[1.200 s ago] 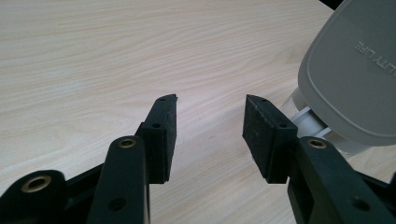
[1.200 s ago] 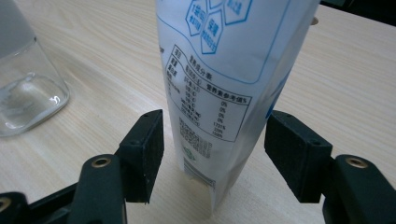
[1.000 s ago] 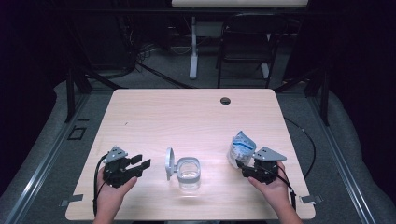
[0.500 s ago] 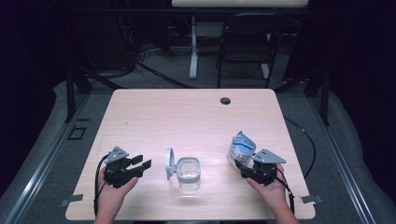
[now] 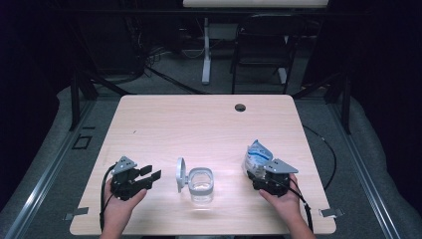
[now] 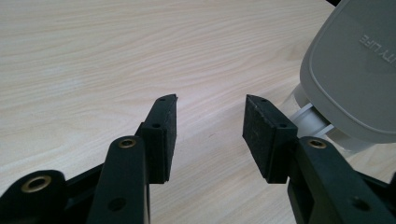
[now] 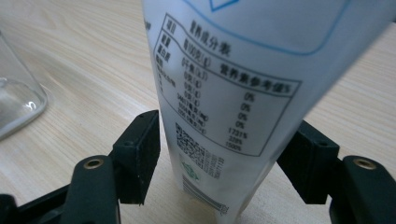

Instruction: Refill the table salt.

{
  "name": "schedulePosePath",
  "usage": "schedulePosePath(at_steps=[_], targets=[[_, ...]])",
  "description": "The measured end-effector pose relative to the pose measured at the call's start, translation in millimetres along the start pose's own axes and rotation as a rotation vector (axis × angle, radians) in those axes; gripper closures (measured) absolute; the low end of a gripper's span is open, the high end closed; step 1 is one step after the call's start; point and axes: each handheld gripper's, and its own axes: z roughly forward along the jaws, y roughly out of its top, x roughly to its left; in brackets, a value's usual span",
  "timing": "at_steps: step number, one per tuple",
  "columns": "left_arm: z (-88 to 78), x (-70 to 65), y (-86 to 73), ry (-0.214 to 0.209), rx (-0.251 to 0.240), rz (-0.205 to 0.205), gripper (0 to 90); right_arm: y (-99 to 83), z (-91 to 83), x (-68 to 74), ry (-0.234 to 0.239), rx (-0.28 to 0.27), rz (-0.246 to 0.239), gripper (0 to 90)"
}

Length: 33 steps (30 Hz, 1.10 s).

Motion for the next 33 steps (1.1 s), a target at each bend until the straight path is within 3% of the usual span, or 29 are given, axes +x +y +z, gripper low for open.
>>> schedulePosePath(at_steps=[4,16,33], targets=[[0.2,-0.7,0.0,0.005,-0.01,-0.003,55.2,-1.0,1.8,0.9,-0.013,-0.001,-0.009,36.1],[0.4,0.0,-0.2,0.006,-0.008,-0.002,55.2,-5.1,8.8,2.0,-0.015,-0.026,0.031,34.7],[0.0,1.3,-0.4,0.004,0.008,0.001,55.2,-13.2,18.7,1.9,-0.013,0.007,0.037,35.0]])
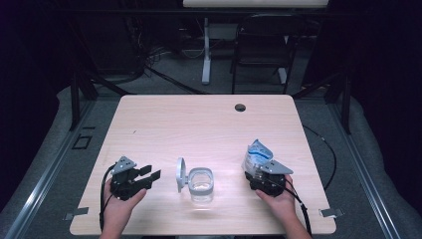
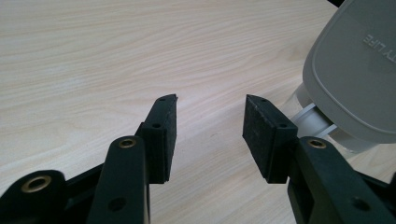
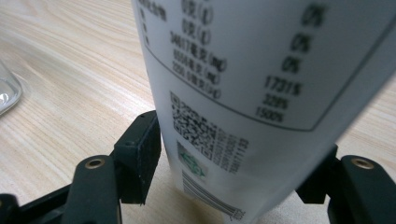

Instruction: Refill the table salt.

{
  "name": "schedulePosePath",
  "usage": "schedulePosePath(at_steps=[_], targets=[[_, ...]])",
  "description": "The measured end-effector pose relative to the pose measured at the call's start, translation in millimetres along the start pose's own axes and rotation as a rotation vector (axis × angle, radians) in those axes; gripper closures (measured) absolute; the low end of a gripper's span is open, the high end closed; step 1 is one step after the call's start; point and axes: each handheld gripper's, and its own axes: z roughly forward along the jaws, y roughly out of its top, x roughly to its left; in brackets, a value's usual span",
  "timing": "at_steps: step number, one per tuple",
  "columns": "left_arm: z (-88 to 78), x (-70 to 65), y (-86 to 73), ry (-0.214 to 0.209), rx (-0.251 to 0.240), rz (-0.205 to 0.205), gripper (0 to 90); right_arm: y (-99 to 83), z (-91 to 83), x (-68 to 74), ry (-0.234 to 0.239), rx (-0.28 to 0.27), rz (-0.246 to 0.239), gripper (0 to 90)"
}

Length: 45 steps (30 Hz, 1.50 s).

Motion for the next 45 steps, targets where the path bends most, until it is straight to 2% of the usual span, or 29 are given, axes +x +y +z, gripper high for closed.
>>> schedulePosePath(at_steps=[8,9,26,45], targets=[[0.7,-0.5,-0.3,0.005,-0.009,0.0,55.2,1.5,1.3,-0.7,-0.01,0.014,-0.001,35.1],[0.0,0.0,-0.1,0.002,0.001,0.001,55.2,1.5,1.6,-0.5,-0.01,0.012,0.001,35.1],[-0.8,0.8,-0.3,0.009,-0.014,-0.005,55.3,1.9,3.3,1.9,-0.034,0.009,0.01,37.2],[-1.4,1.7,-0.6,0.012,-0.026,-0.012,55.3,2.0,2.2,2.4,-0.028,0.01,0.003,39.5]])
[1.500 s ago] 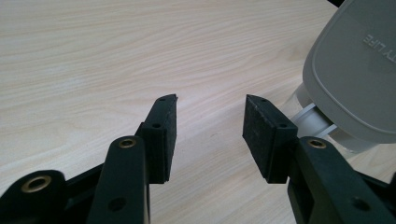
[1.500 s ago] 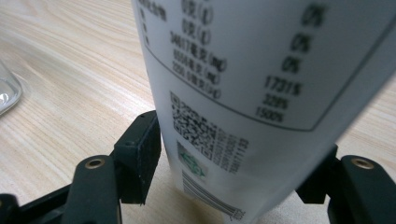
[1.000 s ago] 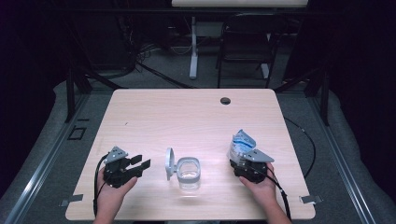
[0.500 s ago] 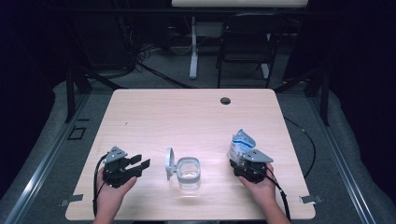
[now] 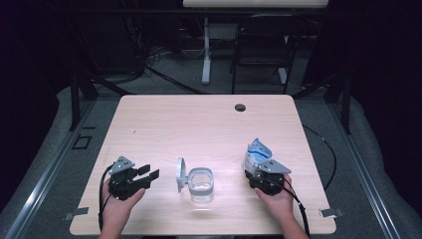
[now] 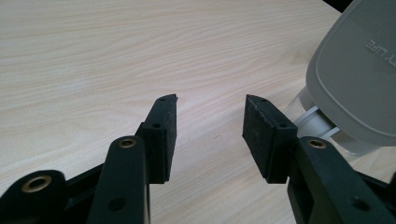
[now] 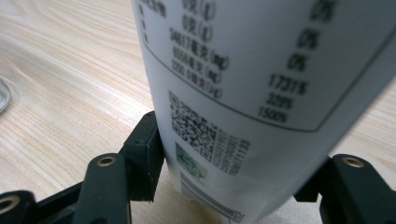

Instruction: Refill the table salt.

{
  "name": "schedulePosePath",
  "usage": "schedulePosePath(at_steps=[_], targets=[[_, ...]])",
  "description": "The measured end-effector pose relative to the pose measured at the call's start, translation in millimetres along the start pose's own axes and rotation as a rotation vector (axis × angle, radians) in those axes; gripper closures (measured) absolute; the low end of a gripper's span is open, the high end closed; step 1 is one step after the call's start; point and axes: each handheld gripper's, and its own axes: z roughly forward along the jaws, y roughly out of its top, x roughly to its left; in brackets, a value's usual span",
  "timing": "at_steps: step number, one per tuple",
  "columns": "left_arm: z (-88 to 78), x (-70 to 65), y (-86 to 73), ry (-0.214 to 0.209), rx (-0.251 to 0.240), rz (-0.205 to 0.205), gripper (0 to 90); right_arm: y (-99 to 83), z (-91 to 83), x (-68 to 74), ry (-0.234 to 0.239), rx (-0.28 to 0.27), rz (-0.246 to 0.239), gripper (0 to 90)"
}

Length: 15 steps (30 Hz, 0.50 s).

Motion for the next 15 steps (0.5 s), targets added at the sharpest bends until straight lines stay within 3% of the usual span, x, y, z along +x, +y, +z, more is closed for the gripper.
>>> schedulePosePath(at_steps=[15], targets=[[0.3,-0.3,-0.3,-0.005,0.007,-0.005,55.3,1.3,-1.7,2.1,0.003,0.007,-0.021,40.5]])
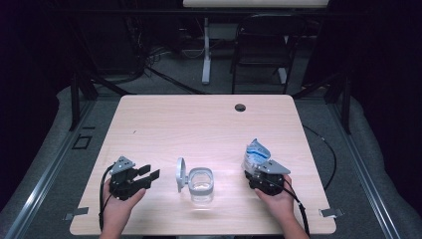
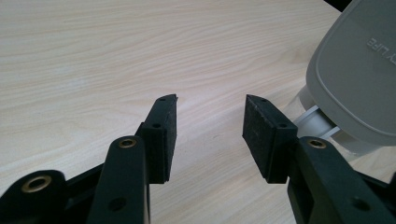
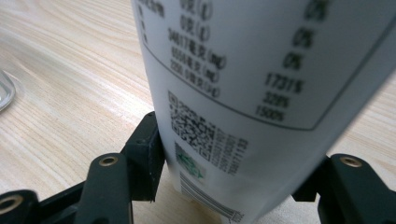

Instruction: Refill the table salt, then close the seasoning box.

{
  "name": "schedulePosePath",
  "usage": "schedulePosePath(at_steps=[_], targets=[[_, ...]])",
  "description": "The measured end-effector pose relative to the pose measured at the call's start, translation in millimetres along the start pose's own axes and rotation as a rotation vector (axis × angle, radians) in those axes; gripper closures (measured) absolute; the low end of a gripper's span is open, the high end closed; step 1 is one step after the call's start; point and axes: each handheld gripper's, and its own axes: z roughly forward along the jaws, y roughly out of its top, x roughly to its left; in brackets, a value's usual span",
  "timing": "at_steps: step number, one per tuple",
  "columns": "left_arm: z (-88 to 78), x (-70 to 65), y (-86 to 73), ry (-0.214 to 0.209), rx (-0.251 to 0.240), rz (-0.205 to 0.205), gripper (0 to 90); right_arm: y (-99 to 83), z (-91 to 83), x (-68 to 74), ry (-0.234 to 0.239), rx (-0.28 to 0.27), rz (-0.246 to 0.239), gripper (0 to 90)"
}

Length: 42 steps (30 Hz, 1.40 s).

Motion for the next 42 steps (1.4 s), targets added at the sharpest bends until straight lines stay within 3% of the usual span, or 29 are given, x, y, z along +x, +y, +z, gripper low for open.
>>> schedulePosePath(at_steps=[16,26,31,37,42], targets=[[2.1,0.7,-0.6,0.001,0.0,0.001,55.2,1.6,-7.7,0.7,0.017,-0.028,0.011,40.8],[0.0,2.2,-0.1,0.008,-0.004,0.001,55.2,11.0,-15.7,-1.0,0.002,-0.029,-0.016,40.8],[0.0,1.7,1.1,0.014,0.006,0.035,54.8,15.3,-22.0,-1.7,0.006,-0.039,-0.016,40.8],[0.4,4.9,-1.0,0.016,0.02,0.022,54.1,25.5,-26.2,-1.5,0.009,-0.03,-0.049,40.8],[-4.3,5.0,-0.3,0.012,-0.003,0.018,54.1,35.6,-31.7,1.3,0.008,-0.053,-0.064,40.8]])
